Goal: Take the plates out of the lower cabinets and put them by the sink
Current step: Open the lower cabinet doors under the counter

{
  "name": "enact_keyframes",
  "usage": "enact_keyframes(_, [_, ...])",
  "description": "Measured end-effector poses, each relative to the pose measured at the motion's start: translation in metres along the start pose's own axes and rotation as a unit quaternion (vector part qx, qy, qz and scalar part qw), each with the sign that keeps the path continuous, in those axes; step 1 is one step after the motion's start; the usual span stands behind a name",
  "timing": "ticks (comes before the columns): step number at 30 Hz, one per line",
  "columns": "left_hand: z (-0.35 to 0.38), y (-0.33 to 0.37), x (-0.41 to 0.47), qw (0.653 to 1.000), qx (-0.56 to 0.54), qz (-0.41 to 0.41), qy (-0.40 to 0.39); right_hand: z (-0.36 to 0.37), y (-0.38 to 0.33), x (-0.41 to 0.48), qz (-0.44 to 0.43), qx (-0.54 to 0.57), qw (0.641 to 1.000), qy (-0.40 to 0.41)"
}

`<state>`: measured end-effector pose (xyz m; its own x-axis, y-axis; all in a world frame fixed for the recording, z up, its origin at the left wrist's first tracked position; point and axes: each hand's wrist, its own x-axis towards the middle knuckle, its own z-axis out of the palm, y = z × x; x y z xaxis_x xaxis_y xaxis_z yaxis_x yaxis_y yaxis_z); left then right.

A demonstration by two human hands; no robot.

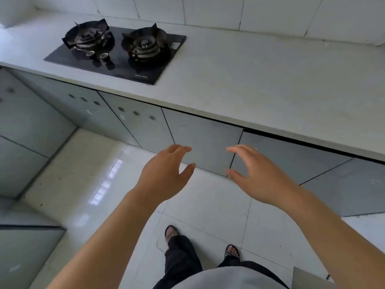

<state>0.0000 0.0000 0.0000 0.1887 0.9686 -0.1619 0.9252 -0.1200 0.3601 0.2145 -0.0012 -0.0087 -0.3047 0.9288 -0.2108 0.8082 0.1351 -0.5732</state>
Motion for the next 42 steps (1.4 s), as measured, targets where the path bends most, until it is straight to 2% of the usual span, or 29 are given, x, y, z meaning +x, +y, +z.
enact_keyframes(8, [-0.015, -0.036, 0.096, 0.988, 0.017, 0.129, -0.086, 0.009, -0.018, 0.061, 0.124, 0.017, 0.989, 0.080])
enact_keyframes(17, [-0.003, -0.027, 0.166, 0.957, 0.052, 0.250, -0.140, 0.020, -0.011, 0.058, 0.245, 0.053, 0.954, 0.167])
enact_keyframes(23, [0.015, -0.009, 0.167, 0.955, 0.040, 0.252, -0.150, 0.018, 0.015, 0.051, 0.248, 0.043, 0.958, 0.136])
enact_keyframes(32, [0.065, 0.005, 0.183, 0.968, 0.051, 0.215, -0.118, 0.027, 0.080, 0.059, 0.213, -0.004, 0.972, 0.098])
enact_keyframes(42, [0.164, -0.033, 0.233, 0.962, 0.094, 0.256, -0.035, 0.106, 0.160, 0.115, 0.171, -0.032, 0.973, 0.150])
